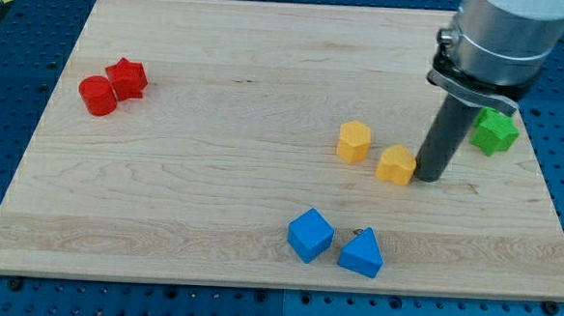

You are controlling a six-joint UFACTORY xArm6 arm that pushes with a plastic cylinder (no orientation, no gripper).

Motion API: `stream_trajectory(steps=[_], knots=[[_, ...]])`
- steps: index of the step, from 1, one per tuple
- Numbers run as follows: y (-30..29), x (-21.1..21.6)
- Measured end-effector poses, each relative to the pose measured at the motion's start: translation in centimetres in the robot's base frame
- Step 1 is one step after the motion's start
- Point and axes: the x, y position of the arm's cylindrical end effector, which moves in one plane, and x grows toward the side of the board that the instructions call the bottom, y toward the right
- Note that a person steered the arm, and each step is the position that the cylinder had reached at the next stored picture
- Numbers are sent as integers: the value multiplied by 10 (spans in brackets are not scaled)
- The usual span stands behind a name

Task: Push the green star into the yellow heart

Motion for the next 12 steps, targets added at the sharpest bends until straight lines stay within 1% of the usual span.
stream_trajectory(steps=[1, 2, 3, 4, 5, 9, 10, 11, 12], knots=[[-4, 0], [-25, 1], [-28, 1], [-7, 28], [32, 47], [66, 56], [96, 64], [99, 64], [117, 71]])
